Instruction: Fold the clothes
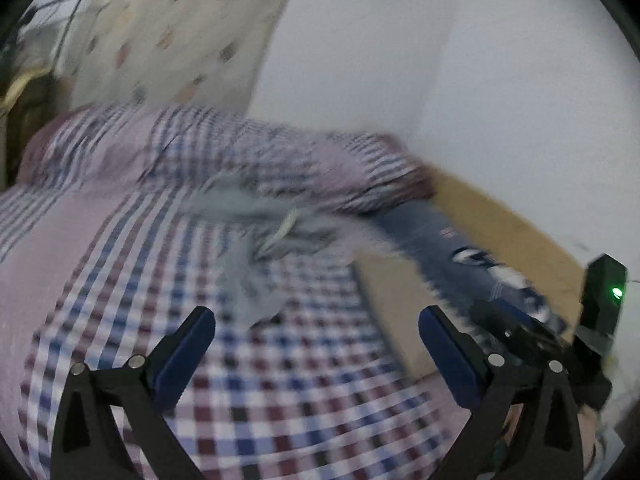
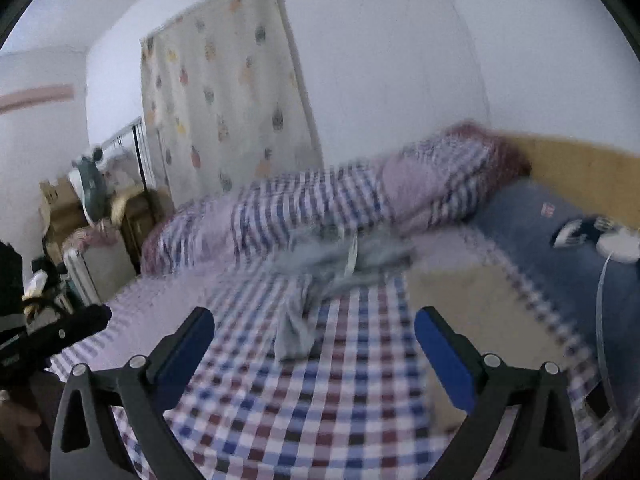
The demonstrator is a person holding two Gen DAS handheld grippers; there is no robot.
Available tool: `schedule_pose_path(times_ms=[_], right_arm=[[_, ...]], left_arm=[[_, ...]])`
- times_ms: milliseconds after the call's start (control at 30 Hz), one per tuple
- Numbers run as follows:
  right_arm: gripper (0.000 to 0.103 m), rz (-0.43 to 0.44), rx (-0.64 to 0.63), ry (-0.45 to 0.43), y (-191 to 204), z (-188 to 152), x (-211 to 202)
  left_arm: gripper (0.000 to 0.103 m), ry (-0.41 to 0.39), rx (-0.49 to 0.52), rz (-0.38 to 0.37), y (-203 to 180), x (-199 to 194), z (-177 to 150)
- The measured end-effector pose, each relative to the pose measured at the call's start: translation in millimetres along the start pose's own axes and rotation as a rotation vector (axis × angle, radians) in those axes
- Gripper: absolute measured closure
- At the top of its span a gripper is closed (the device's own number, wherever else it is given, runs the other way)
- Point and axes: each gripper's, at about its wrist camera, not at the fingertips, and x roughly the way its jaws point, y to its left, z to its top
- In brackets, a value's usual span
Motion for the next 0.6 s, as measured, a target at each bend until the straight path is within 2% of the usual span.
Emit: schedule_pose_path(times_ms=[233, 400, 500, 600], right_arm=[[0.000, -0.050, 0.048, 0.161, -20.0, -68.4, 109.3], [0.000, -0.092, 0.062, 0.283, -35.5, -108.4, 181.1], [0.000, -0.107, 0.027, 0.357, -40.6, -134.1, 221.4], [0.000, -0.099, 0.013, 0.390, -44.7, -152.0, 239.1]], left_arm=[[0.000, 0.163, -0.027, 0.154, 53.7, 99.4, -50.8], [0.000, 0.246, 0.034, 0.243, 75.8, 156.9, -79.5], [0.000, 0.288, 0.022, 0.254, 84.6, 182.9, -86.2], [0.000, 0.313, 0.020, 0.265, 87.6, 199.6, -94.2]])
